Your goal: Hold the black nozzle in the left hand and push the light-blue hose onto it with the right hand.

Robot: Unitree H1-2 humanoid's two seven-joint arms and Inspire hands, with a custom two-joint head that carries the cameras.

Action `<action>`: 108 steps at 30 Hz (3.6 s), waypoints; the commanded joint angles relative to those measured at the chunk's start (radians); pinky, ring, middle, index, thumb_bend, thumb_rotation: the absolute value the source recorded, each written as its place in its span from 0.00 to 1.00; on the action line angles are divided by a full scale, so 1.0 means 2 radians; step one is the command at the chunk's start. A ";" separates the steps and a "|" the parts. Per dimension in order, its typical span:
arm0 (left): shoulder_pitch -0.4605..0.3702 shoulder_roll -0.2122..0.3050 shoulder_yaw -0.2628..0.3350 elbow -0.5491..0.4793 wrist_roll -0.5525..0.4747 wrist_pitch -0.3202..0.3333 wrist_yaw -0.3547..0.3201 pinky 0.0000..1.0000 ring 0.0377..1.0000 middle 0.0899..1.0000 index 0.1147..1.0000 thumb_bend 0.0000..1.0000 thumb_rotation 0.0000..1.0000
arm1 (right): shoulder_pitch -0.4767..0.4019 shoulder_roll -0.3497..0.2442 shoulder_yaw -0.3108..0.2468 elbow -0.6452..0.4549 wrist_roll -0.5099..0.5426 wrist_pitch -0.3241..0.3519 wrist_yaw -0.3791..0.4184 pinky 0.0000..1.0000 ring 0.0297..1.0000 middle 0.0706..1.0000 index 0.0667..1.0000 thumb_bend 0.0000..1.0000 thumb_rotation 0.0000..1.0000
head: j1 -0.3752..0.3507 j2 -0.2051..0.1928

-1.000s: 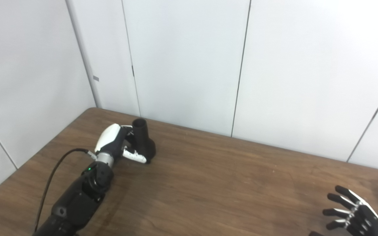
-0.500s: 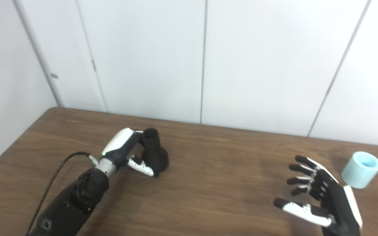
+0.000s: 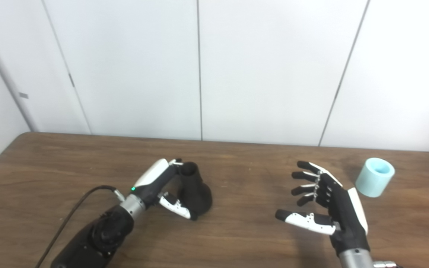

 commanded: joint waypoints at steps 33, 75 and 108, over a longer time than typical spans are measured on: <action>0.007 0.003 -0.072 0.012 0.065 0.012 -0.036 1.00 0.60 0.42 0.42 0.53 0.00 | -0.131 -0.218 -0.078 -0.109 -0.081 0.153 0.100 0.50 0.61 0.70 0.73 0.76 0.15 | -0.127 0.013; 0.021 0.033 -0.046 0.064 0.036 -0.094 -0.025 1.00 0.59 0.43 0.42 0.53 0.00 | -0.297 -0.228 0.024 0.238 -0.446 0.147 0.252 0.70 0.87 0.90 0.83 0.94 0.13 | -0.248 -0.041; 0.040 0.036 -0.041 0.018 0.025 -0.073 -0.042 1.00 0.59 0.44 0.42 0.53 0.00 | -0.310 -0.256 0.111 0.327 -0.385 0.126 0.121 0.60 0.77 0.75 0.75 0.84 0.03 | -0.236 -0.029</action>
